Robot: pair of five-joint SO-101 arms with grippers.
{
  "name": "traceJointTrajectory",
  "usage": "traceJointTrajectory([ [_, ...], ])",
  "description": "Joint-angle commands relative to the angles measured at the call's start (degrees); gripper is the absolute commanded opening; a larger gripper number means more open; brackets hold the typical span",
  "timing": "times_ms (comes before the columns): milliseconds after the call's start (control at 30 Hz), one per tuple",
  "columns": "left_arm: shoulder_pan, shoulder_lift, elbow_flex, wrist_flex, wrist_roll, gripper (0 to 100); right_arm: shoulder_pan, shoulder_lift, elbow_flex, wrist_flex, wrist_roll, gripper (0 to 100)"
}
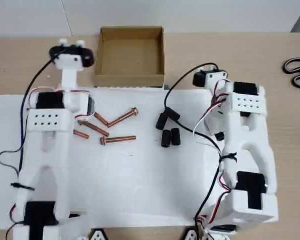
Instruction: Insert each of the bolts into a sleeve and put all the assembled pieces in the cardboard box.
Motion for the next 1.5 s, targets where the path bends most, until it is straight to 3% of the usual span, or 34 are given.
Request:
traceJointTrajectory([
  [0,1.41,5.63,-8.66,2.64,-3.78,9,1.01,-3.38,-0.35,0.75,-0.79,0.7],
  [400,8.88,34.29,-42.68,17.67,-18.55,9,0.66,-3.21,1.32,0.22,-2.81,0.7],
  [733,13.80,50.55,-60.97,25.93,-22.42,9,1.71,-3.30,5.10,-1.45,-2.73,0.7],
  [1467,15.38,59.08,-62.73,26.46,-26.02,9,1.71,-3.21,5.19,-1.45,-2.73,0.7],
])
